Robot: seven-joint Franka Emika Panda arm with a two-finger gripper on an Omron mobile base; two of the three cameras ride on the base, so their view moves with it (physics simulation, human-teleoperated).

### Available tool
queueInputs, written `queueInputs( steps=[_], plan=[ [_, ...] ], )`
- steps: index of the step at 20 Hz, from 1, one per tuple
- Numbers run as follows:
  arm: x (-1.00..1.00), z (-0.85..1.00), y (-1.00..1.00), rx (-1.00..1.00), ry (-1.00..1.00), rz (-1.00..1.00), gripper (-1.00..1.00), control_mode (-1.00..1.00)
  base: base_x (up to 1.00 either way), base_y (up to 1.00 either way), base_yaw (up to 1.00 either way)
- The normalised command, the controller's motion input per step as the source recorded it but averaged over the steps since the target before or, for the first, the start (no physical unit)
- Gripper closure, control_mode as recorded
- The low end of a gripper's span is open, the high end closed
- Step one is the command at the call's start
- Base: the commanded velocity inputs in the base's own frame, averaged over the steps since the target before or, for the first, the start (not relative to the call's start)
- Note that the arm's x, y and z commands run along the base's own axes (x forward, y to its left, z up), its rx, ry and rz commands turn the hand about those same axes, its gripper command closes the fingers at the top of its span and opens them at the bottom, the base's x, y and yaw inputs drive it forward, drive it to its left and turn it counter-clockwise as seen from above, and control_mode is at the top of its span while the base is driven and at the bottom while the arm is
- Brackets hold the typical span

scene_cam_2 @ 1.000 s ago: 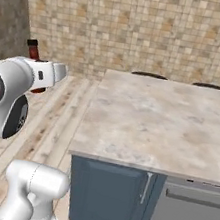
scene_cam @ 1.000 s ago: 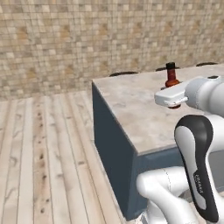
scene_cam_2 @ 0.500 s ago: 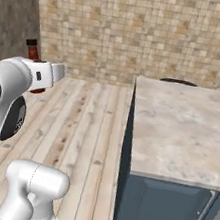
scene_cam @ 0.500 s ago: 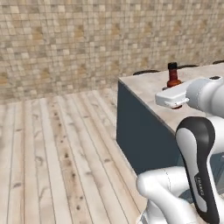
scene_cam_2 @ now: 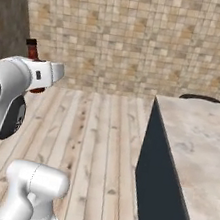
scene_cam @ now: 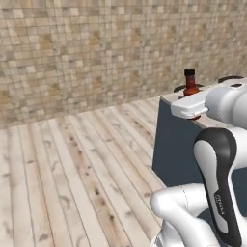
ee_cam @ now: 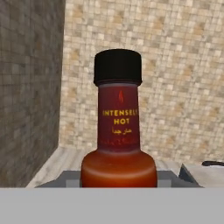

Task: The dining table condiment station is running low on condiment bottle. Refill the condiment station by opening the cabinet and taking the condiment bottle from the cabinet and placing it on the dining table.

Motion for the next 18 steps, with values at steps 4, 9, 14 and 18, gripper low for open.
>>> queueInputs(
  steps=[4,9,14,18],
  plan=[
    [0.0,0.0,0.0,0.0,0.0,0.0,1.0,1.0,1.0,1.0,-0.29],
    [0.0,0.0,0.0,0.0,0.0,0.0,1.0,1.0,0.98,0.98,-0.4],
    [0.0,0.0,0.0,0.0,0.0,0.0,1.0,1.0,0.97,0.97,-0.49],
    [0.0,0.0,0.0,0.0,0.0,0.0,1.0,1.0,0.97,0.97,-0.51]
  ],
)
